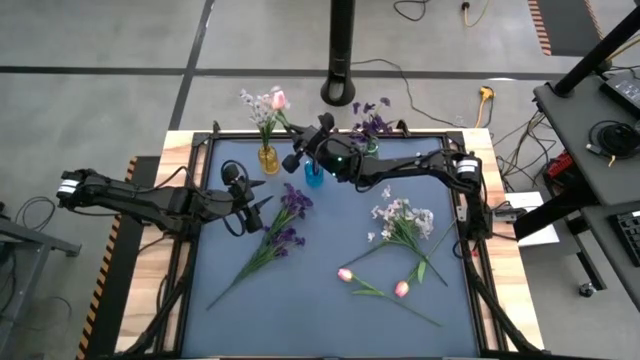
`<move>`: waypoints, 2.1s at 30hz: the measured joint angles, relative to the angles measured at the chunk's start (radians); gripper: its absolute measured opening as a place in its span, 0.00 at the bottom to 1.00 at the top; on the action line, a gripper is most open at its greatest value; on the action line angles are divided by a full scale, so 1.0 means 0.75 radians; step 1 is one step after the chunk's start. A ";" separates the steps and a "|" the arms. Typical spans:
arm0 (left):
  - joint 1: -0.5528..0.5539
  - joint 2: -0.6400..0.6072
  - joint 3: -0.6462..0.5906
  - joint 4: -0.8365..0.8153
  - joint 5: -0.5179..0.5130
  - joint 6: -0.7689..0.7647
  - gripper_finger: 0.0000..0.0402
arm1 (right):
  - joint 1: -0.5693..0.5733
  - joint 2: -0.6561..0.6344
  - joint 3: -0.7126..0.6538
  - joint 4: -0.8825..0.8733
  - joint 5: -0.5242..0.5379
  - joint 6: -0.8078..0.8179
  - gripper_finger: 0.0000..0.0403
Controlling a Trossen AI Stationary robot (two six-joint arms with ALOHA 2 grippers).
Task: Sort flowers into vase by color
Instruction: Put the top pink flower into the blue vase, then put the top purple flower into the green vase
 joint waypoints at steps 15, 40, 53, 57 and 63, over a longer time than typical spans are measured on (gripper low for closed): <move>0.000 0.000 0.000 0.000 0.000 0.000 0.51 | 0.006 -0.080 0.001 -0.138 0.069 0.001 0.33; -0.001 0.007 0.041 -0.002 0.154 -0.101 0.51 | 0.278 -0.301 0.006 -0.286 0.068 -0.259 0.48; -0.052 0.221 0.241 -0.247 0.320 -0.316 0.51 | 0.612 -0.675 0.036 -1.114 0.064 0.081 0.47; -0.066 0.332 0.339 -0.413 0.333 -0.419 0.51 | 0.700 -0.753 0.036 -1.414 0.058 0.282 0.46; -0.081 0.476 0.414 -0.672 0.341 -0.619 0.51 | 0.797 -0.791 0.035 -1.782 0.051 0.583 0.46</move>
